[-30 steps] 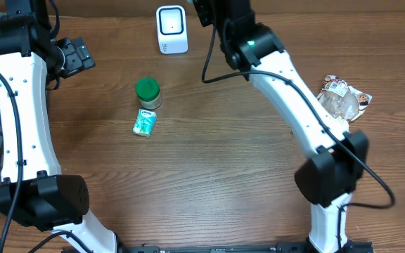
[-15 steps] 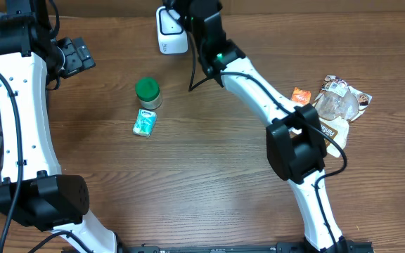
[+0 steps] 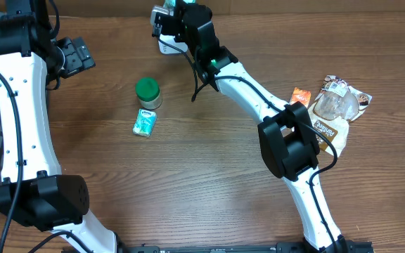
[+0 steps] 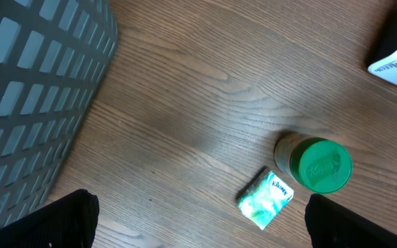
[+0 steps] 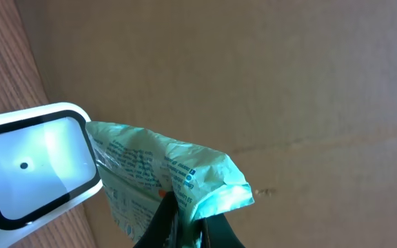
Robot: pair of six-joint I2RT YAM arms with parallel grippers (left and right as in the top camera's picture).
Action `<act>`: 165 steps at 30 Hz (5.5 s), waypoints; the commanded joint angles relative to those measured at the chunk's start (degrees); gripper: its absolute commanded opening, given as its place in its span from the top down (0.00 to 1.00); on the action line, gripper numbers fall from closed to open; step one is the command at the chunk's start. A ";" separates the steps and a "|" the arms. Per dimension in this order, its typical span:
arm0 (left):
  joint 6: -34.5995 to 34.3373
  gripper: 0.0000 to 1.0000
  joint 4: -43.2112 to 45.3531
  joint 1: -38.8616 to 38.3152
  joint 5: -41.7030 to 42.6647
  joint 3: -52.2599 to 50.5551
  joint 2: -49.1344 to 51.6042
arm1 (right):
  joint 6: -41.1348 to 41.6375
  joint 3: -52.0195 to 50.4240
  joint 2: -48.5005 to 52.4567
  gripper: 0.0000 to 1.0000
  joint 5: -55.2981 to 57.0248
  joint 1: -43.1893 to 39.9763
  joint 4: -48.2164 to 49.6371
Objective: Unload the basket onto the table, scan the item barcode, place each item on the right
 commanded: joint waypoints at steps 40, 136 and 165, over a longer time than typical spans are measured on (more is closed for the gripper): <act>0.20 0.01 0.04 -0.13 -0.28 0.20 0.52 | 51.25 0.94 -29.33 0.96 6.58 0.79 -36.37; 0.20 0.00 0.04 -0.79 -0.28 0.20 0.52 | 125.31 -21.90 -8.28 0.57 -15.10 18.27 -31.95; 0.17 0.01 0.04 -0.87 -0.28 0.20 0.52 | 82.66 -21.73 -18.67 0.95 -20.50 11.96 -51.56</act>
